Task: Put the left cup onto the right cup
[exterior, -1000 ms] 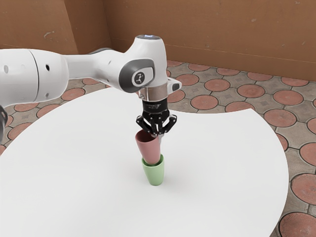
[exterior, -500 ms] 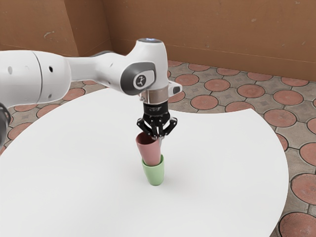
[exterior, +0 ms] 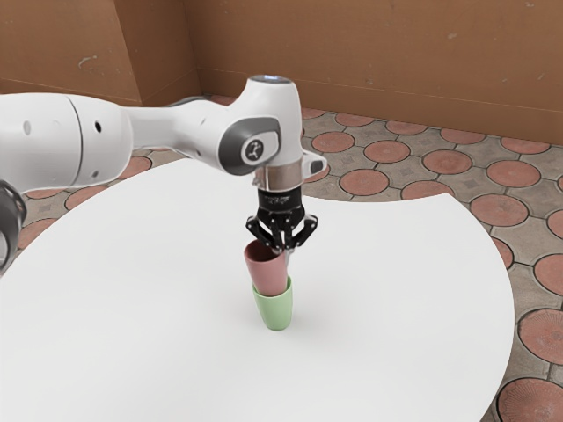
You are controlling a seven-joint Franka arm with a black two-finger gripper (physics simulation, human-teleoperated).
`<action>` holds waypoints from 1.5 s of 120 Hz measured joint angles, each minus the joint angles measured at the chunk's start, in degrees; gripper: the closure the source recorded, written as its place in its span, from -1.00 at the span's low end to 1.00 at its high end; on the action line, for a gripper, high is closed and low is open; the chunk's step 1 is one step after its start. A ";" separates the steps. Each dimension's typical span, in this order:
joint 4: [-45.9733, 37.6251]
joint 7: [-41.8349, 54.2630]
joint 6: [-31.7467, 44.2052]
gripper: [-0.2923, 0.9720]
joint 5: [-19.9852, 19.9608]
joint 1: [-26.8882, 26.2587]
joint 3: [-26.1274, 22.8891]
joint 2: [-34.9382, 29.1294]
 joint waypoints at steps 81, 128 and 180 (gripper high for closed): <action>0.00 0.14 0.75 0.21 0.45 -0.58 -0.42 0.29; -0.09 0.29 1.50 -0.40 0.50 -0.55 -0.51 -0.04; -0.31 0.39 1.54 -0.52 0.51 -0.62 -0.84 -2.32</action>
